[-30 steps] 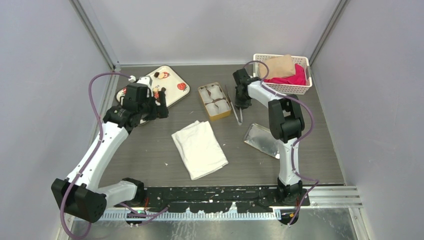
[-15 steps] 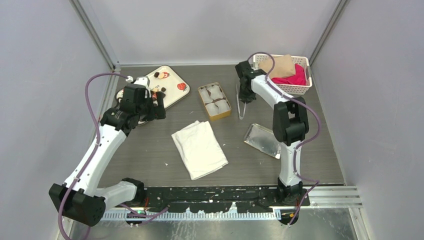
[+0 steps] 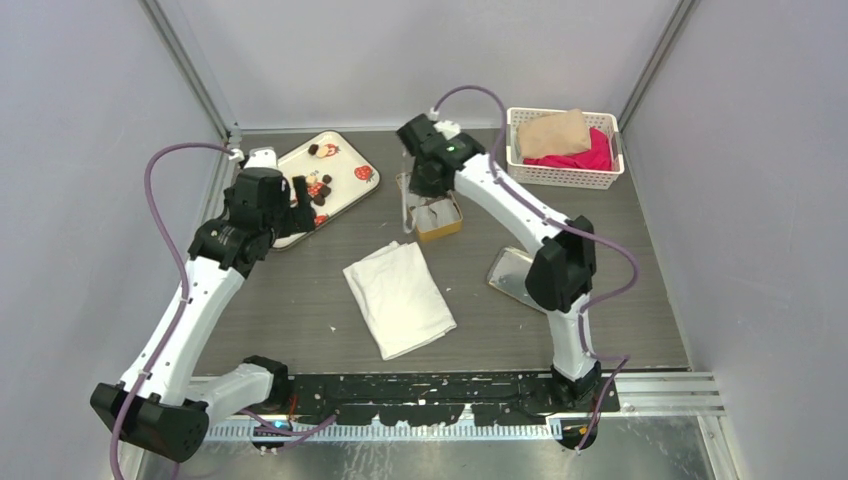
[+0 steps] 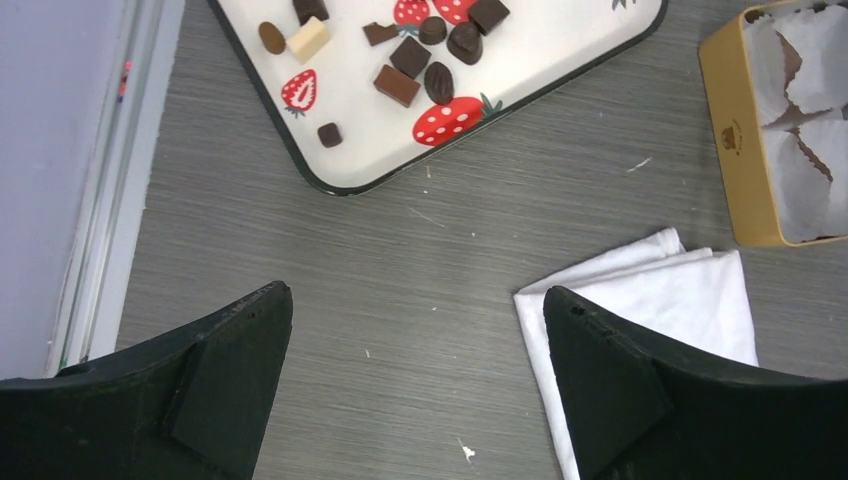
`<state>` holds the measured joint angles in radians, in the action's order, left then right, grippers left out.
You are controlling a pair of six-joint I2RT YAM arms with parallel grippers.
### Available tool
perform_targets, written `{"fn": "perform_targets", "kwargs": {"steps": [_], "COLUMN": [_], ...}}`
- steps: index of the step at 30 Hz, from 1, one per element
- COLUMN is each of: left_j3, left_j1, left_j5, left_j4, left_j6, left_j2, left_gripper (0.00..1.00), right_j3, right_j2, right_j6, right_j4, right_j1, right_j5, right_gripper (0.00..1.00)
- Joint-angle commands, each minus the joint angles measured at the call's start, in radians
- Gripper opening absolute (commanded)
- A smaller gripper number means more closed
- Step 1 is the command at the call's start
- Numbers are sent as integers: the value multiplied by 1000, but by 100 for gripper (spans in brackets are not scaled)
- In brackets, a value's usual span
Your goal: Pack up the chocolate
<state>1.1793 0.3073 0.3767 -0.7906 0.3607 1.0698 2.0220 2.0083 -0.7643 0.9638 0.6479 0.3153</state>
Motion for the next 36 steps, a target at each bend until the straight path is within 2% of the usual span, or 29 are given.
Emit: {"fn": "perform_targets", "kwargs": {"steps": [1, 10, 15, 18, 21, 24, 34, 35, 36], "left_j3": [8, -13, -15, -14, -12, -9, -11, -14, -18], "left_j1": [3, 3, 3, 3, 3, 3, 3, 3, 3], "left_j5": [78, 73, 66, 51, 36, 26, 4, 3, 1], "left_j4": [12, -2, -2, -1, -3, -8, -24, -21, -19], "left_j6": [22, 61, 61, 66, 69, 70, 47, 44, 40], "left_j2": [-42, -60, -58, -48, -38, -33, -32, -35, -37], "left_gripper": [96, 96, 95, 95, 95, 94, 95, 95, 95], "right_j3": [129, 326, 384, 378, 360, 397, 371, 372, 371], "right_j2": [104, 272, 358, 398, 423, 457, 505, 507, 509], "right_j6": [-132, -256, -393, -486, -499, -501, -569, -568, -570], "right_j4": [39, 46, 35, -4, -81, -67, -85, -87, -85], "right_j1": [74, 126, 148, 165, 194, 212, 216, 217, 219], "right_j5": [-38, -134, -100, -114, -112, -73, -134, -138, -141], "right_gripper": [1, 1, 1, 1, 1, 1, 1, 1, 7]}}
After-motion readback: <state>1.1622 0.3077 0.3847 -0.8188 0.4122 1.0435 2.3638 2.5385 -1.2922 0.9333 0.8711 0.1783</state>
